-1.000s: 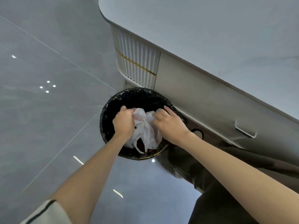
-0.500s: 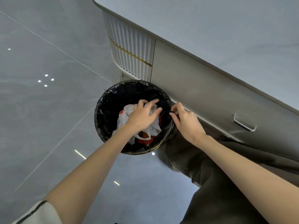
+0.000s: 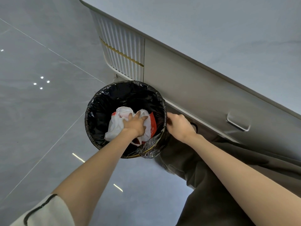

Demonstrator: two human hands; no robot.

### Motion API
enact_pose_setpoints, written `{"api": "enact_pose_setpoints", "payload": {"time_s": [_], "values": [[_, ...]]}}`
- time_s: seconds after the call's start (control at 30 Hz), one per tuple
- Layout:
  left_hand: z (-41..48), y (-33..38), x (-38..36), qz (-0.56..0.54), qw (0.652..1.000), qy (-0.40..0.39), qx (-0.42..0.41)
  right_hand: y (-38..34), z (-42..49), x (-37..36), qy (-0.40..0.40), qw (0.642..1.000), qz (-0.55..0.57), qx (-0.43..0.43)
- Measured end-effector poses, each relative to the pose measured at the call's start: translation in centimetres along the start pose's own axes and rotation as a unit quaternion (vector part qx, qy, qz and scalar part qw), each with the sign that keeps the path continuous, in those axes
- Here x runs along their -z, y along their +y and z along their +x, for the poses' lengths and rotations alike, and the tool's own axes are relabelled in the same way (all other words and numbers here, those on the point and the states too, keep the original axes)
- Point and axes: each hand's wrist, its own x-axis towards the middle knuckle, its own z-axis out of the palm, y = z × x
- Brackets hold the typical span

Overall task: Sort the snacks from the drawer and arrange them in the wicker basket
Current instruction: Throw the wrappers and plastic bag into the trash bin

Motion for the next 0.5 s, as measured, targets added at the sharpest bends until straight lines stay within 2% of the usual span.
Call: {"api": "enact_pose_setpoints", "payload": {"time_s": [0.1,0.23,0.5], "values": [[-0.6,0.0,1.0,-0.008,0.998,0.049,-0.027,0.6,0.0,0.7,-0.025,0.999,-0.024,-0.024],[-2.0,0.1,2.6,-0.031,0.993,0.1,-0.057,0.2,-0.9,2.7,0.04,0.998,-0.022,-0.034],[-10.1,2.4,8.2,-0.117,0.955,0.243,-0.126,-3.5,-5.6,8.0,0.091,0.994,-0.032,0.046]]}}
